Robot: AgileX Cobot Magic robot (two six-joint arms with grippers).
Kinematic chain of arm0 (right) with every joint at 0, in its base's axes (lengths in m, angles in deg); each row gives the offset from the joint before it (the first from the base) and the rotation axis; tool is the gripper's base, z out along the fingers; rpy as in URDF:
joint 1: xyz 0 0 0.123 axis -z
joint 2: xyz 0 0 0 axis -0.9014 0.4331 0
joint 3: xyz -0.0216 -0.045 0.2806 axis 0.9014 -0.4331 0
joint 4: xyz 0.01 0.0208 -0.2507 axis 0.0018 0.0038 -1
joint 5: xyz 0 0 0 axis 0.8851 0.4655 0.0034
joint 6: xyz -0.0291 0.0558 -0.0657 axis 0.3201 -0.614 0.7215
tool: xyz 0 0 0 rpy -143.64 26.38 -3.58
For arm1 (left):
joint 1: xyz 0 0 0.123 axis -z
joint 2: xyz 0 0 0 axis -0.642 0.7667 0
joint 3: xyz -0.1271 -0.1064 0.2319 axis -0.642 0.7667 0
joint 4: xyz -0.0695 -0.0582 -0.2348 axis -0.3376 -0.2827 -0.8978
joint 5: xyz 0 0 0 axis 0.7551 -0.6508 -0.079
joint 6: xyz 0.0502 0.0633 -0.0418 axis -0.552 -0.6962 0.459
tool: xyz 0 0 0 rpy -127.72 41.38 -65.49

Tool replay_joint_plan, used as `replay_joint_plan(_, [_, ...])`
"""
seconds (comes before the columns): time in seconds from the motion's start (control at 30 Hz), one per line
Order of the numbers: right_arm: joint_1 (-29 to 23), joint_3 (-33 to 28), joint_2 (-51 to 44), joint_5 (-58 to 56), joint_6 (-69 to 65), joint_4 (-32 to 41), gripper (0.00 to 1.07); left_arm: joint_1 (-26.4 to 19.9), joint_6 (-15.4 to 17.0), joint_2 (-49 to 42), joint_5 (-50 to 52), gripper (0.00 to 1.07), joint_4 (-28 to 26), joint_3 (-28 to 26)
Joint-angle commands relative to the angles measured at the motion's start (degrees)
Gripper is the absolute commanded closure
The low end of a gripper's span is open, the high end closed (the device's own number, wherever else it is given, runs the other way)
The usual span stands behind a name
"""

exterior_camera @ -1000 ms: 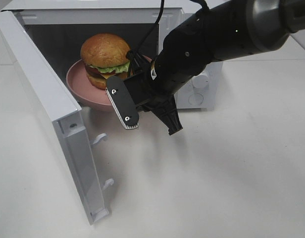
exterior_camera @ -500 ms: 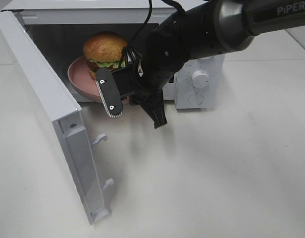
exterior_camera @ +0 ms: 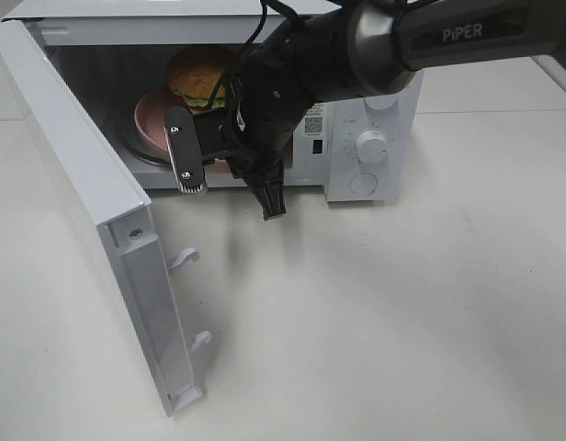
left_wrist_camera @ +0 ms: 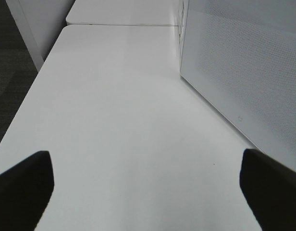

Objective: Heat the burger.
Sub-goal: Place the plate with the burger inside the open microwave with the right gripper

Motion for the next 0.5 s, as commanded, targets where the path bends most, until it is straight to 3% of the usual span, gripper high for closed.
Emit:
replay_joint_plan(0.03, [0.5,2.5,0.1,1.5,-0.8,-1.7,1.07,-0.1,0.2,-1.0,0.9,0.09,-0.4,0.1])
replay_joint_plan(0.5, [0.6,11.1,5.9,-2.2,-3.4,-2.0,1.06,-0.1,0.2,-1.0,0.9,0.09,-0.4,0.1])
